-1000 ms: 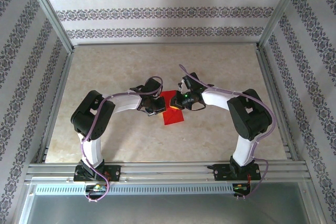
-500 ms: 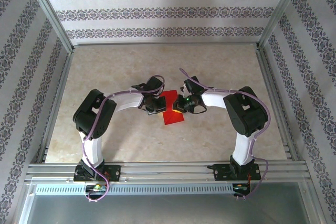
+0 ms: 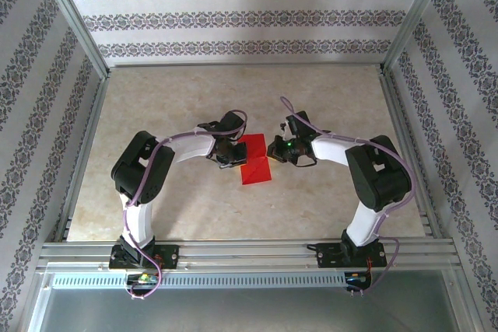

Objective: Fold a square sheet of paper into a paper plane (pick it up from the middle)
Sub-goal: Fold the triangle a second time at the center of the table.

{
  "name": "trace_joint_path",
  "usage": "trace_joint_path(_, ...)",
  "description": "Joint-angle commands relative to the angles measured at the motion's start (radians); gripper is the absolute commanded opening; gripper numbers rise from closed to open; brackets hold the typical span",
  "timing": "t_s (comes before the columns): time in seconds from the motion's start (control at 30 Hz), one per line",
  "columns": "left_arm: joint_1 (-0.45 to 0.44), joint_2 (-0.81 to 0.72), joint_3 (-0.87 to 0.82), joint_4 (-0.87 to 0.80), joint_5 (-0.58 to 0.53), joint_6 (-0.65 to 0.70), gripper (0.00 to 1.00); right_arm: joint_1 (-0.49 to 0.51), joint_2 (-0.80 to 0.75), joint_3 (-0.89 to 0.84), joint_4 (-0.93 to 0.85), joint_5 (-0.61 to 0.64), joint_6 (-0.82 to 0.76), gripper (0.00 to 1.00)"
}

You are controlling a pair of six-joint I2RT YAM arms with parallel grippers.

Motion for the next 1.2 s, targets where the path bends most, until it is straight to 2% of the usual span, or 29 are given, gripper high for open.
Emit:
trace_joint_path(0.0,-0.003,0.055,0.009,-0.128,-0.081,0.081,0.06,0.054,0.005,0.027,-0.01,0.013,-0.025,0.07)
trace_joint_path(0.13,-0.003,0.067,0.03,-0.137,-0.074,0.11,0.06,0.081,0.055,0.05,0.007,0.005,-0.007,0.07)
trace_joint_path(0.5,-0.003,0.062,0.057,-0.161,-0.084,0.148,0.06,0.068,0.105,0.045,-0.03,0.041,0.005,0.07)
trace_joint_path(0.7,-0.003,0.001,0.123,-0.2,-0.105,0.155,0.1,0.068,0.114,0.005,-0.052,0.075,0.026,0.07)
trace_joint_path(0.8,-0.006,-0.064,0.117,-0.167,-0.084,0.11,0.12,0.068,0.119,-0.004,-0.054,0.082,0.038,0.07)
trace_joint_path(0.97,-0.028,-0.145,-0.004,0.002,0.01,-0.044,0.14,0.068,0.126,-0.003,-0.062,0.087,0.046,0.07)
trace_joint_path(1.17,-0.069,-0.117,-0.072,0.081,0.073,-0.144,0.13,0.067,0.13,-0.003,-0.07,0.089,0.045,0.07)
